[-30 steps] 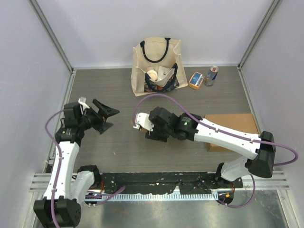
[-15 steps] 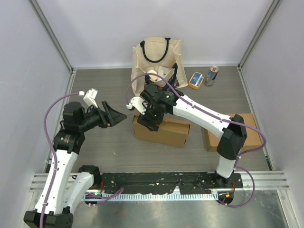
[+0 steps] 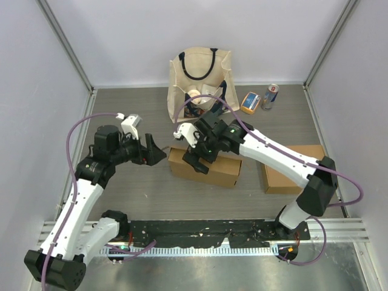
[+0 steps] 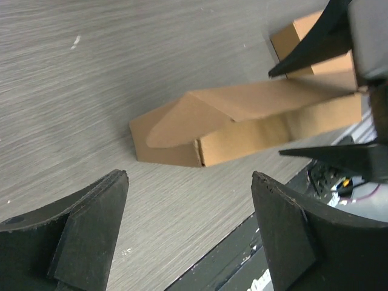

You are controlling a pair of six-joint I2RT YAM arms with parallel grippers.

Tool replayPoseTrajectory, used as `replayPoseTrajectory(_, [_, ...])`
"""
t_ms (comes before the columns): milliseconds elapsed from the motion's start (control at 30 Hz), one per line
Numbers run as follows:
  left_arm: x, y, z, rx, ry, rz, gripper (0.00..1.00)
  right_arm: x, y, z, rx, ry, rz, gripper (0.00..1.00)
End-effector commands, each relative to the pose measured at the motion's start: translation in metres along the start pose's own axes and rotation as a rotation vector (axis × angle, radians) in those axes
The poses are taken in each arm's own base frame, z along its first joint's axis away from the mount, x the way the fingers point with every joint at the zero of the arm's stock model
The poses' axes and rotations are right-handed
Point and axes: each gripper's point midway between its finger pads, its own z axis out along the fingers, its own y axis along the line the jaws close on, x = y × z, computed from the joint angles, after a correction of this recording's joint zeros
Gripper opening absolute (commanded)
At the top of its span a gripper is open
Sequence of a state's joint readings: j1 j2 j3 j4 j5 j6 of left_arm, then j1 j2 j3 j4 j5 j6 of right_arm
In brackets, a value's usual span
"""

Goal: Fold the paper box

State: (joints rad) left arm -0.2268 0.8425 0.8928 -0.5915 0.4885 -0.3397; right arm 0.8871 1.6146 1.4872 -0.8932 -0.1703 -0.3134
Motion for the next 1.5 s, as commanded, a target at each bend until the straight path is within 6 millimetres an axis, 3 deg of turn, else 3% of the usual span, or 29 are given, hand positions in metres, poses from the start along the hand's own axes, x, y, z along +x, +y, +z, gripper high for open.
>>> replayPoseTrajectory(0, [-0.006,-0.018,0.005,0.081,-0.037,0.196,0.88,-0.024,-0.003,-0.03,0.035,-0.154,-0.004,0.94])
replayPoseTrajectory(100, [-0.002,-0.012,0.012,0.055,-0.043,0.25,0.88,-0.019,-0.005,-0.031,0.035,-0.143,-0.005,0.94])
replayPoseTrajectory(300, [-0.021,-0.002,0.024,0.008,-0.098,0.322,0.64,-0.022,-0.002,-0.032,0.018,-0.166,-0.02,0.94])
replayPoseTrajectory(467, [-0.021,0.004,0.038,0.003,-0.04,0.341,0.62,-0.022,-0.001,-0.032,0.009,-0.173,-0.022,0.94])
replayPoseTrajectory(567, [-0.019,0.0,0.046,0.039,-0.006,0.34,0.62,-0.018,-0.001,-0.029,0.012,-0.163,-0.02,0.93])
replayPoseTrajectory(900, [-0.034,-0.014,0.044,0.068,-0.049,0.31,0.43,-0.013,-0.002,-0.021,0.013,-0.136,-0.012,0.92])
replayPoseTrajectory(1033, [-0.029,-0.024,0.049,0.118,-0.025,0.306,0.43,-0.012,-0.002,-0.016,0.015,-0.112,-0.014,0.91])
replayPoseTrajectory(1200, [-0.026,-0.027,0.05,0.117,0.0,0.336,0.52,-0.014,-0.004,-0.019,0.023,-0.118,-0.013,0.9])
replayPoseTrajectory(1267, [-0.03,-0.026,0.052,0.106,-0.007,0.346,0.51,-0.016,-0.003,-0.02,0.021,-0.123,-0.017,0.91])
replayPoseTrajectory(1467, [-0.034,-0.029,0.058,0.083,0.018,0.371,0.3,-0.014,-0.007,-0.018,0.036,-0.11,-0.014,0.9])
